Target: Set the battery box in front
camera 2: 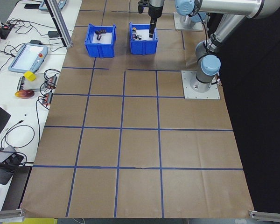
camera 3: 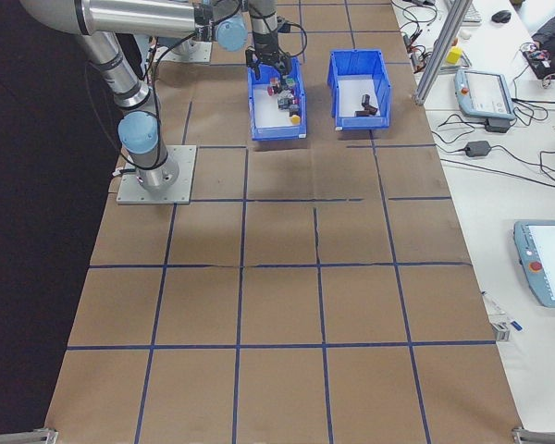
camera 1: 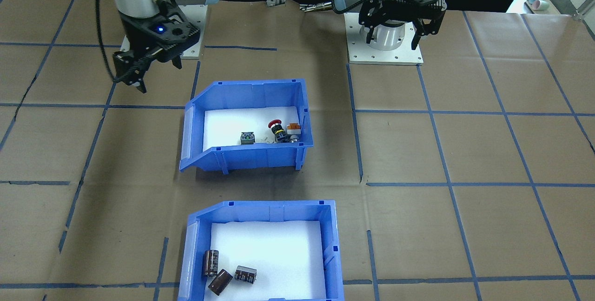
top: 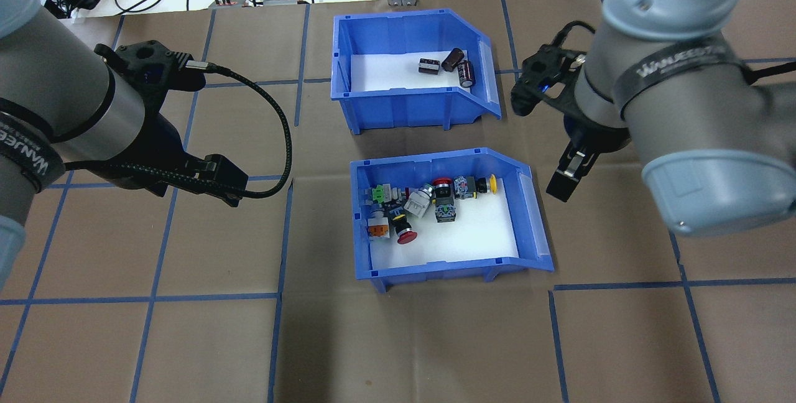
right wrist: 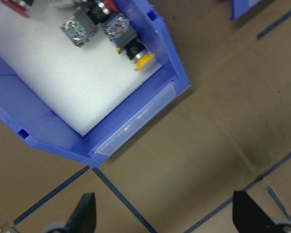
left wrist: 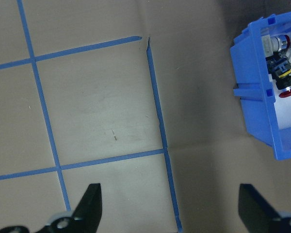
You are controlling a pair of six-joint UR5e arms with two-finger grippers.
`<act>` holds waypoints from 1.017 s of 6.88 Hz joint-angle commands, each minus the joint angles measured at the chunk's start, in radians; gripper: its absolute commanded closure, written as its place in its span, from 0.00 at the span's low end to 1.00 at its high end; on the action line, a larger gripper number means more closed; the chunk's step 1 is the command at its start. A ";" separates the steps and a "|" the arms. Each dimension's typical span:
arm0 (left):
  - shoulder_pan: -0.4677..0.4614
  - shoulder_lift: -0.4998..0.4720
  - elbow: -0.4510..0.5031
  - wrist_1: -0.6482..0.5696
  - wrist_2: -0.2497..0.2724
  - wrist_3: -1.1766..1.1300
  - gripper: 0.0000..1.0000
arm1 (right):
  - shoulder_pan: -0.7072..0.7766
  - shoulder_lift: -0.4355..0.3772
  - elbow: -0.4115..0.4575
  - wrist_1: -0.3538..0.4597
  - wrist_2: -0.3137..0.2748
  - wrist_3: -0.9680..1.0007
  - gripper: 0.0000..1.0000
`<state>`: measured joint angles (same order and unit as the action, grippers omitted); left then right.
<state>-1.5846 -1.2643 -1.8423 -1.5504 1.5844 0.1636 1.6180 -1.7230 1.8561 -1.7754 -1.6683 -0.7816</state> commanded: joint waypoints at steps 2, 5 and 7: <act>0.000 -0.006 0.000 0.001 0.005 0.008 0.01 | -0.087 0.002 -0.115 0.042 0.058 0.405 0.00; -0.002 -0.001 -0.005 0.000 0.002 0.004 0.01 | -0.089 0.037 -0.182 0.105 0.133 0.703 0.00; -0.002 0.002 -0.006 -0.002 0.000 0.002 0.01 | -0.087 0.075 -0.205 0.174 0.130 0.734 0.00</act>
<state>-1.5859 -1.2637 -1.8476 -1.5511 1.5854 0.1658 1.5298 -1.6668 1.6653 -1.6336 -1.5383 -0.0687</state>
